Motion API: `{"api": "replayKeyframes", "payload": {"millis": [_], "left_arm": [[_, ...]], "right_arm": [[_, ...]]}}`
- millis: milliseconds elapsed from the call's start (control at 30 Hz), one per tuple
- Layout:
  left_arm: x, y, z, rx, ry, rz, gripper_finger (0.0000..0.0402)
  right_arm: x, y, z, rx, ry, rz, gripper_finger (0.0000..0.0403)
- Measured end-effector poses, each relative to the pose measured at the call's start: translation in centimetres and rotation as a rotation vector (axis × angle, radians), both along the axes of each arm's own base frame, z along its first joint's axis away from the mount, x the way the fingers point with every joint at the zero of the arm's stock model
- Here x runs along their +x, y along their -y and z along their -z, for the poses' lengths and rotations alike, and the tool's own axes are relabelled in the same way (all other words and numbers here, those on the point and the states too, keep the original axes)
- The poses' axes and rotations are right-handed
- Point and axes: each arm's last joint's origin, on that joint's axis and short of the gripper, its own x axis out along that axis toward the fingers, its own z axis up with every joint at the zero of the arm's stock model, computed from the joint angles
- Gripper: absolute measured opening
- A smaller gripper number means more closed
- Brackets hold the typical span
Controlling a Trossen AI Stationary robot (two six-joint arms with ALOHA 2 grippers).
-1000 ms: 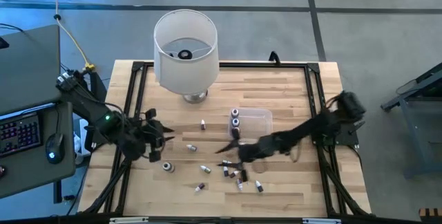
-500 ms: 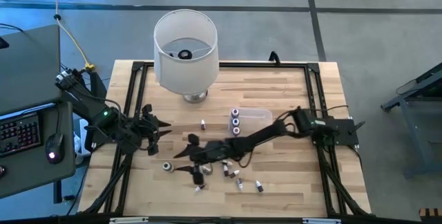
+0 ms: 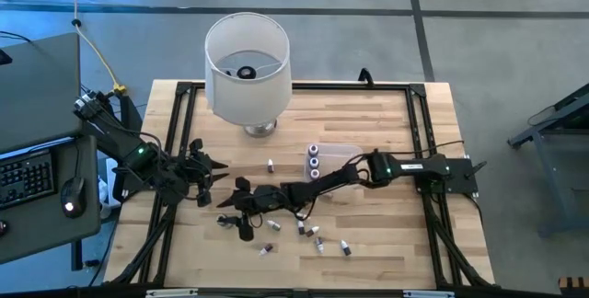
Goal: Pick & Place food coloring
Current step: Put the large black food coloring bottle into the transparent bin
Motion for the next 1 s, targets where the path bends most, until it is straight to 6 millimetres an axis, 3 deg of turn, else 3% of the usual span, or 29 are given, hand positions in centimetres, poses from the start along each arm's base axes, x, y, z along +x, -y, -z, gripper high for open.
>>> {"api": "replayKeyframes", "payload": {"millis": [367, 1000], "left_arm": [[0.0, 0.0, -0.01, 0.0, 0.0, 0.0, 0.0099], [0.0, 0.0, -0.02, -0.003, 0.002, -0.002, 0.0099]], "right_arm": [[0.12, 0.52, 0.38, -0.006, -0.016, -0.049, 0.0184], [0.1, 0.4, 0.11, 0.002, 0.01, -0.091, 0.0034]]}}
